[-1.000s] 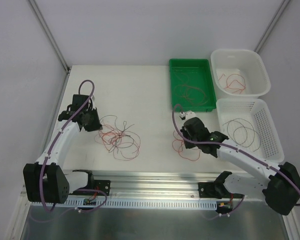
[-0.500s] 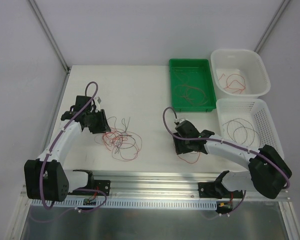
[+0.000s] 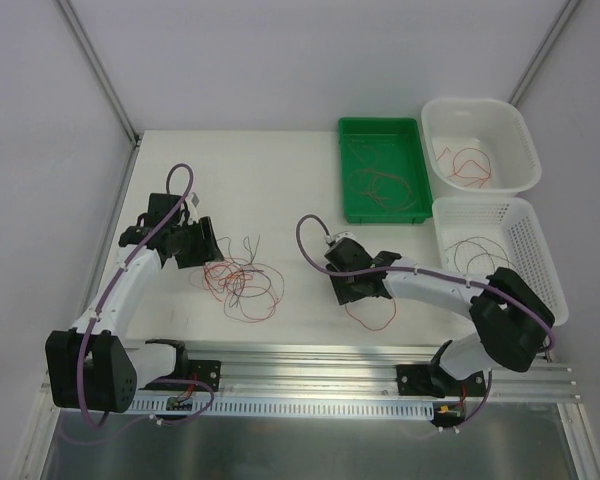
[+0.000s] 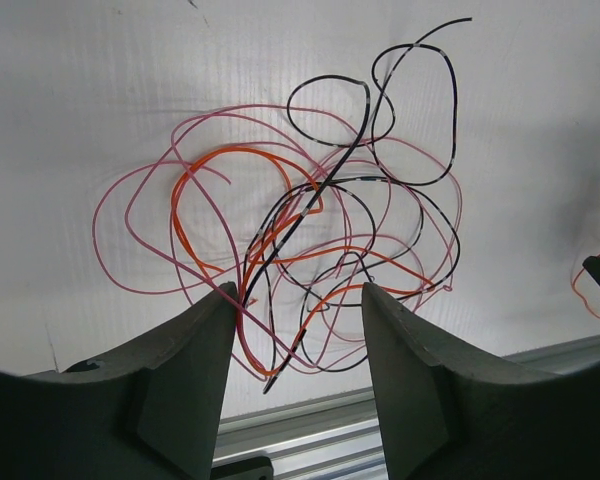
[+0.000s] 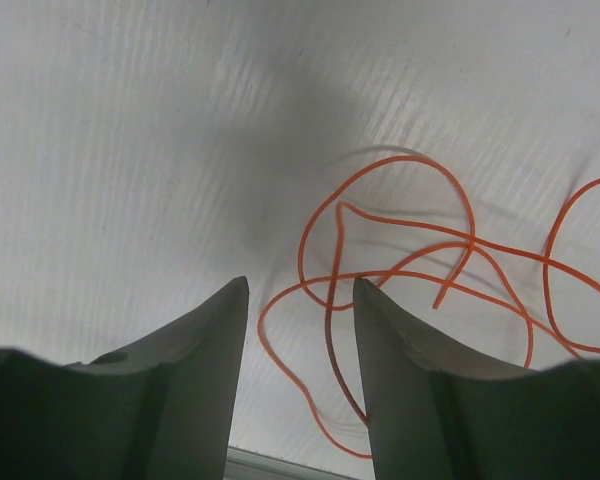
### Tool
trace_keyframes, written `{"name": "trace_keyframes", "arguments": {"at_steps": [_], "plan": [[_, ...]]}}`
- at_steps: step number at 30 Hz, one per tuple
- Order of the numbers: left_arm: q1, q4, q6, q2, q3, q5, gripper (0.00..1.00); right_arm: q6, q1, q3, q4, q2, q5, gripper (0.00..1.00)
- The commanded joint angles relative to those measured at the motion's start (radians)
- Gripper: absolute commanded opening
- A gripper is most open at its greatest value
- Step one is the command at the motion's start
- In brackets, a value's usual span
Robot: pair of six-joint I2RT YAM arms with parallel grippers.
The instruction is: Untangle the cables
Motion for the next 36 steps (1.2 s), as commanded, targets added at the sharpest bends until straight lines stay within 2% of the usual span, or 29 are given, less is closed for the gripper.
{"name": "trace_keyframes", "arguments": {"at_steps": [1, 11, 14, 17, 19, 27, 31, 36], "plan": [[-0.007, 0.017, 0.004, -0.027, -0.003, -0.022, 0.53, -0.017, 0.016, 0.041, -0.032, 0.045, 0.057, 0.49], [-0.007, 0.017, 0.004, -0.031, -0.006, -0.019, 0.54, -0.024, 0.021, 0.045, 0.037, 0.138, 0.037, 0.37], [-0.007, 0.017, 0.006, -0.031, -0.006, -0.019, 0.54, -0.029, 0.019, 0.053, 0.046, 0.162, 0.029, 0.25], [-0.007, 0.017, 0.006, -0.031, -0.006, -0.019, 0.54, -0.03, 0.021, 0.054, 0.046, 0.164, 0.015, 0.06], [-0.007, 0.017, 0.006, -0.031, -0.005, -0.019, 0.53, -0.034, 0.021, 0.059, 0.034, 0.148, 0.009, 0.01], [-0.007, 0.017, 0.006, -0.034, -0.005, -0.013, 0.54, -0.144, 0.015, 0.223, -0.133, -0.066, 0.078, 0.01], [-0.007, 0.017, 0.006, -0.039, -0.005, -0.013, 0.54, -0.23, -0.046, 0.336, -0.244, -0.16, 0.103, 0.01], [-0.007, 0.017, 0.006, -0.048, -0.006, -0.015, 0.54, -0.309, -0.157, 0.462, -0.301, -0.246, 0.132, 0.01]]}}
